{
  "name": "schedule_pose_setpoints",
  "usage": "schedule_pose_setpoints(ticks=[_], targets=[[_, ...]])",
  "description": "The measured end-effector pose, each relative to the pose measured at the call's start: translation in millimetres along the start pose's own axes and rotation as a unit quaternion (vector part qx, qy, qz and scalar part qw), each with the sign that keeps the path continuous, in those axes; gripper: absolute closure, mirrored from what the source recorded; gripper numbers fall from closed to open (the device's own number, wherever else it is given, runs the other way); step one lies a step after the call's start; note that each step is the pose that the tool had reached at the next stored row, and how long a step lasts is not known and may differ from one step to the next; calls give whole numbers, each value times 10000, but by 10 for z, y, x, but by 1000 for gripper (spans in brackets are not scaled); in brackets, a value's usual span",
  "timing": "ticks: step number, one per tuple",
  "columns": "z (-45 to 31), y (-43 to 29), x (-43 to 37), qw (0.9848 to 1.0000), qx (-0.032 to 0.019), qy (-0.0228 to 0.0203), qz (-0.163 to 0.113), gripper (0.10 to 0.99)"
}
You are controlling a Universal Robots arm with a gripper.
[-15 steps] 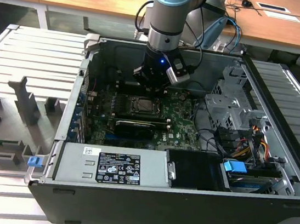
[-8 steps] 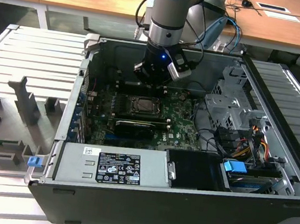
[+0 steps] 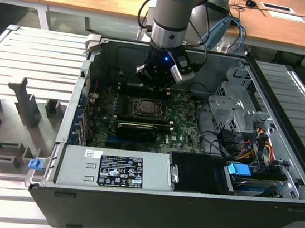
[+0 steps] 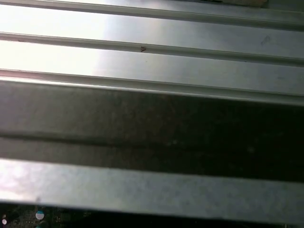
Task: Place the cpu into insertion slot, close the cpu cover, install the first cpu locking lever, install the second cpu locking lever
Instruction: 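Install the first cpu locking lever, then install the second cpu locking lever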
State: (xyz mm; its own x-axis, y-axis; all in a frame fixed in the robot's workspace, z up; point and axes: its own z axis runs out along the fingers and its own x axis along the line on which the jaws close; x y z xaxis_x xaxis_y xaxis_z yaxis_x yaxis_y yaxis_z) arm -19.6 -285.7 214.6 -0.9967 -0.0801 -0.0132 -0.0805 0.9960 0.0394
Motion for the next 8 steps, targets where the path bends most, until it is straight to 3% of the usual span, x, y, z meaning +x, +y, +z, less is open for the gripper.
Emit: schedule_pose_setpoints(ticks=[8], targets=[[-2,-40,3,10000,1,0,0,980]])
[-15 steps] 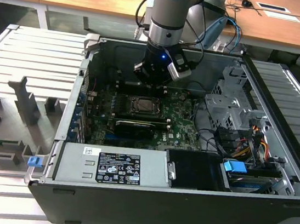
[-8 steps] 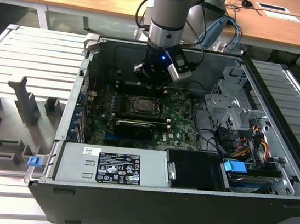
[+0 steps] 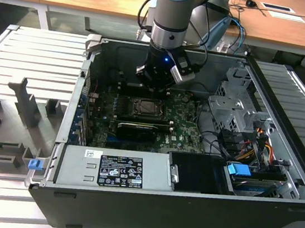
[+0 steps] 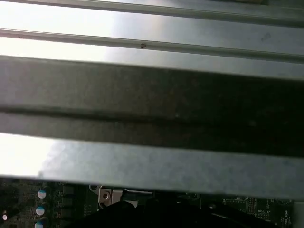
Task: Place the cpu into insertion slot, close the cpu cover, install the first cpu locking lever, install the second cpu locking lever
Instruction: 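Install the second cpu locking lever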
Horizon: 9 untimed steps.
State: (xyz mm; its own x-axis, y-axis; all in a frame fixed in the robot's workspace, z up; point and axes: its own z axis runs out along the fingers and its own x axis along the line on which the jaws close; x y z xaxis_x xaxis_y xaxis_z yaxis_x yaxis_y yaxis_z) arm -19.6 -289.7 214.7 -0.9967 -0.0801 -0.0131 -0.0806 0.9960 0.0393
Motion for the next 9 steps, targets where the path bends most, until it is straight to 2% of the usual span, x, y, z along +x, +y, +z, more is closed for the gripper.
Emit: schedule_pose_setpoints(ticks=[3,9], targets=[[-2,-57,5,10000,0,0,0,980],[-6,-95,8,10000,1,1,0,980]])
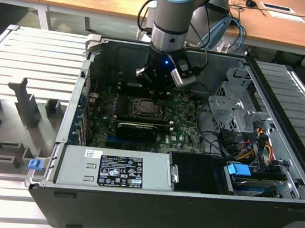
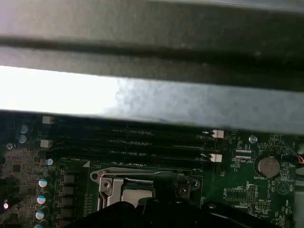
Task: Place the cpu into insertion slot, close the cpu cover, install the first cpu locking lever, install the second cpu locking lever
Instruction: 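Install the second cpu locking lever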
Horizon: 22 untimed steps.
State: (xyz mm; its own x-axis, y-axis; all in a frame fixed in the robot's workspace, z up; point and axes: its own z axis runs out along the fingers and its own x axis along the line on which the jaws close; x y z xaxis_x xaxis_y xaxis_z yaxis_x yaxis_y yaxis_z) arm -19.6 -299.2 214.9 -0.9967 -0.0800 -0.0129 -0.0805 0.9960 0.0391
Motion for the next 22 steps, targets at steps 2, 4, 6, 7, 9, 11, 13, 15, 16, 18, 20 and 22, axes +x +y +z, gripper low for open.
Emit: schedule_pose_setpoints(ticks=[2,4,6,7,9,11,13,15,16,18,20,22], targets=[[-32,1,0,10000,0,0,0,980],[-109,4,-2,10000,-1,-1,0,980],[-144,-9,-1,10000,-1,0,-1,980],[-144,-18,0,10000,-1,0,0,980],[-143,-35,1,10000,-1,-1,-1,980],[-142,-51,3,10000,0,0,-1,980],[-142,-67,4,10000,-1,-1,0,980],[-142,-91,6,10000,-1,-1,0,980],[-143,-104,7,10000,-2,-1,0,980],[-153,-133,9,10000,-1,0,-1,980],[-192,-142,10,10000,-1,-1,0,980],[-244,-144,9,10000,-2,-1,0,980]])
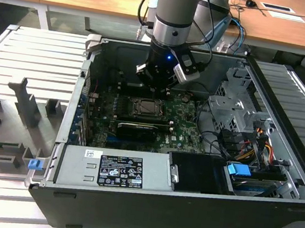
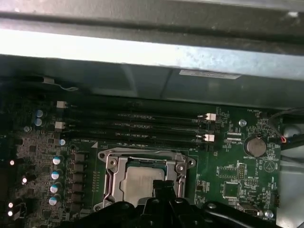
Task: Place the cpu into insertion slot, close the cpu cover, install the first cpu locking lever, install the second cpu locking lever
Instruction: 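Install the second cpu locking lever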
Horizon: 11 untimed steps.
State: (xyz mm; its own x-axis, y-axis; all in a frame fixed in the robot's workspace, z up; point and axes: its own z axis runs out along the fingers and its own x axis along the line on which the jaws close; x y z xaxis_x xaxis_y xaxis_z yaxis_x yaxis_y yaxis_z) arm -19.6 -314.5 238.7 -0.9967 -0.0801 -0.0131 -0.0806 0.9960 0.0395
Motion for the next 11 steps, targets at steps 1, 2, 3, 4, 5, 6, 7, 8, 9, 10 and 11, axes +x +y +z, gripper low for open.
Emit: schedule_pose_setpoints(ticks=[1,2,3,4,5,6,7,8,9,10,11], targets=[[0,-4,1,10000,-1,-1,0,980],[-1,-9,3,10000,0,0,0,980],[-2,-22,5,10000,0,0,0,980],[-3,-41,8,10000,1,0,0,980],[-4,-70,11,10000,0,0,0,980],[-5,-95,13,10000,0,0,0,980],[-6,-124,16,10000,-7,-1,0,980],[-8,-129,16,10000,-10,-1,0,980],[-18,-131,17,10000,-9,0,1,980],[-36,-133,16,10000,-10,0,0,980],[-54,-133,16,10000,-10,-1,0,980]])
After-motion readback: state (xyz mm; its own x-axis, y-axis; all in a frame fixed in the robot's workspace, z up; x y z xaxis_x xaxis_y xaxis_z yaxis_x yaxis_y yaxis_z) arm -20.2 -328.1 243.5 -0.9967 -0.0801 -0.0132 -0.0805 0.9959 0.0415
